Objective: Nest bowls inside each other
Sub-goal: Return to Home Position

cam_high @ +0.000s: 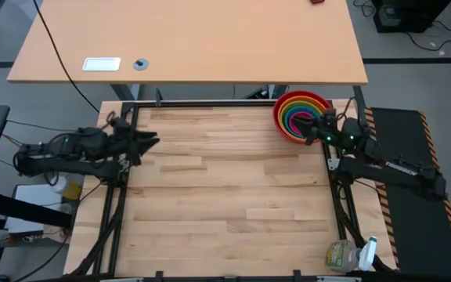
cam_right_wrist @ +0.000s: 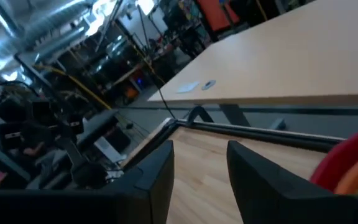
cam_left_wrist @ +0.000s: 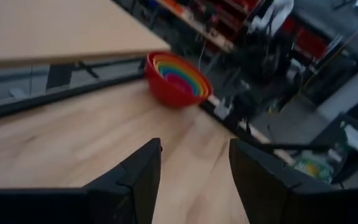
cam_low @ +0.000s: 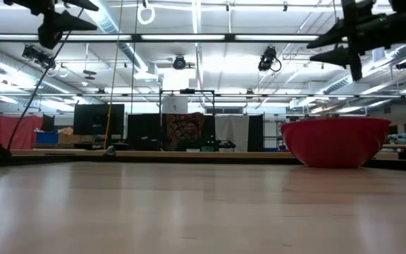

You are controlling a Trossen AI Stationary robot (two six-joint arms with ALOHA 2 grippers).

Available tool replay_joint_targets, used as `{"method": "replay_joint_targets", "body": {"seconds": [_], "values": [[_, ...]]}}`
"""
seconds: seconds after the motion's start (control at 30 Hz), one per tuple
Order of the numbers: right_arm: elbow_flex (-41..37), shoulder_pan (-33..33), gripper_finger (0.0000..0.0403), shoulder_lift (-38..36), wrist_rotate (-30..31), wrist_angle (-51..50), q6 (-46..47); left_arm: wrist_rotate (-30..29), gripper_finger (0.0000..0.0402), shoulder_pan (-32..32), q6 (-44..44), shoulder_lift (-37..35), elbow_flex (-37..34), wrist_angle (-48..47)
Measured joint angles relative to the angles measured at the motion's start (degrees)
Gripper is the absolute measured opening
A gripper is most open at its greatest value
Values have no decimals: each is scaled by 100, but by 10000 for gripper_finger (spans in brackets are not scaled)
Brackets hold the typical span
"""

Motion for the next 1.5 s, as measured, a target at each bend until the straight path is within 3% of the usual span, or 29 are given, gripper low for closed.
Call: {"method": "replay_joint_targets", "body": {"seconds": [0.3,0.7,0.93,1.07,1.3,1.5], "values": [[-1025,-115,137,-989,-193,121,841,-207,192,-2,264,-391,4,92],[-2229,-88,128,-1460,-239,1162,1715,-157,192,-2,315,-368,-55,298],[-2226,-85,127,-1449,-169,1060,1691,-93,192,-2,9,-598,-1258,1496],[-2232,-90,127,-1453,-289,1241,1697,-121,192,-2,-36,-930,-1601,1991],[-2230,-90,116,-1449,-428,1896,1646,-246,192,0,96,-1777,-1939,1992],[-2228,-86,109,-1445,-317,2362,1386,-256,192,-2,-281,-2240,-2690,2288]]}}
